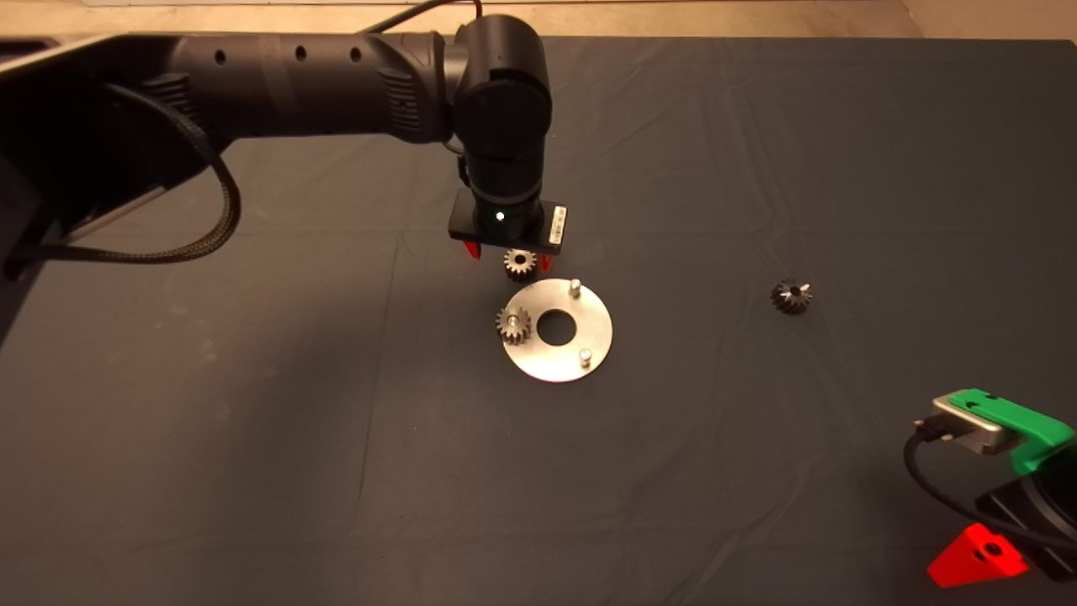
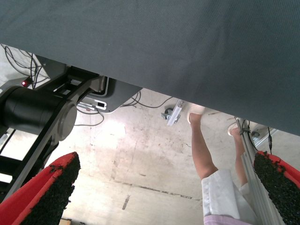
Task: Install three planetary gears onto the carrier pins
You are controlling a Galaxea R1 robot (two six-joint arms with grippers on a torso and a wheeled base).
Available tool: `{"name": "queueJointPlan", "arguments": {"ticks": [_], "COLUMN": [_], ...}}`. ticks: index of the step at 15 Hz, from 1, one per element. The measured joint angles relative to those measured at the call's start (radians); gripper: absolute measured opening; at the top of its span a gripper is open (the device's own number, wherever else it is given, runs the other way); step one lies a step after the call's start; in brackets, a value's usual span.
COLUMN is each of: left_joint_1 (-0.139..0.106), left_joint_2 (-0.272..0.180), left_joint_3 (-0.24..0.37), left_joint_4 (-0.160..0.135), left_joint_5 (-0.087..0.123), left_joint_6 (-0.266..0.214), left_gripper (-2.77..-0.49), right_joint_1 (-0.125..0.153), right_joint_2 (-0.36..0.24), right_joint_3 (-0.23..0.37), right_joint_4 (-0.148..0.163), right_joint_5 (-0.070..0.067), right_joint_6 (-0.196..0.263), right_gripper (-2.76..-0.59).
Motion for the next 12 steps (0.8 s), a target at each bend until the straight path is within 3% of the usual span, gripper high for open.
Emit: {"name": "queueJointPlan", "arguments": {"ticks": [6, 12], "left_joint_1": [0.0, 0.0], "left_joint_2": [0.044, 0.068], "left_joint_3": [-0.112, -0.19], "left_joint_4": [0.0, 0.0], "left_joint_5": [0.0, 0.0], "left_joint_6": [0.06, 0.084], "left_gripper": [-1.22, -1.22], "right_joint_1": [0.0, 0.0], "right_joint_2": [0.002, 0.005], "right_joint_3": [0.0, 0.0], "right_joint_4": [0.0, 0.0], "right_joint_5": [0.0, 0.0], "right_joint_6": [0.0, 0.0], "right_gripper": [-0.61, -0.61]}}
